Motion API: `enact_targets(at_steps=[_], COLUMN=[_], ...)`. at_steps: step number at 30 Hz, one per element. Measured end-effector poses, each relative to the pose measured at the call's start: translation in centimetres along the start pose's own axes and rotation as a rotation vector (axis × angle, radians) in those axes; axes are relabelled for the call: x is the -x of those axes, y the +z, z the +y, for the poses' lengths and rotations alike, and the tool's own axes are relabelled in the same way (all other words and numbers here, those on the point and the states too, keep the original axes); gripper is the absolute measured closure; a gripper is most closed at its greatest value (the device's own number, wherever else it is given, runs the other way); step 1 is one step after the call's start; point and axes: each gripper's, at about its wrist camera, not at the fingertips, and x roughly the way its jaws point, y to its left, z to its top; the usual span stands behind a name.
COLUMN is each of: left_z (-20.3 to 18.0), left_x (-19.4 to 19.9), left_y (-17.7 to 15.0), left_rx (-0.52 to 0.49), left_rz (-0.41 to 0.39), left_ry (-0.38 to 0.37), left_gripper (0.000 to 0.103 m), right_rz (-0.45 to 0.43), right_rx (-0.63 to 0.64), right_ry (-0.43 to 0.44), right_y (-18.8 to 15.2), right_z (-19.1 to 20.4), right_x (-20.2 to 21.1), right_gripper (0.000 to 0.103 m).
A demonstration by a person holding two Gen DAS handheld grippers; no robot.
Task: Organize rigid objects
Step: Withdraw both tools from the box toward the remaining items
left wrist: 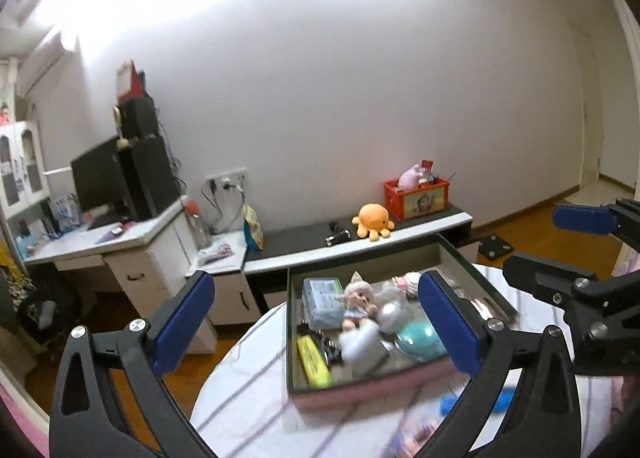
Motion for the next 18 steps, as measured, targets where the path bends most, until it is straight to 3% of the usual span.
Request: enact_targets(at_steps=[10, 18], left_z=[-2.0, -2.1], left_x=[11.3, 14.7], left_y=[-4.0, -6.2], left_rx=[0.031, 0.086], left_rz=[-0.089, -0.094], left_ry=[0.088, 0.056], left_gripper=[0.0, 0.0], right_rz=[-0.138, -0.188], right_rx=[0.044, -0.005], right_ry=[-0.049, -0.08], right_y=[-5.7, -8.9], right_z=[3.3, 4.0], right_x=[11.2, 15.3], right_gripper=[0.018, 0.017])
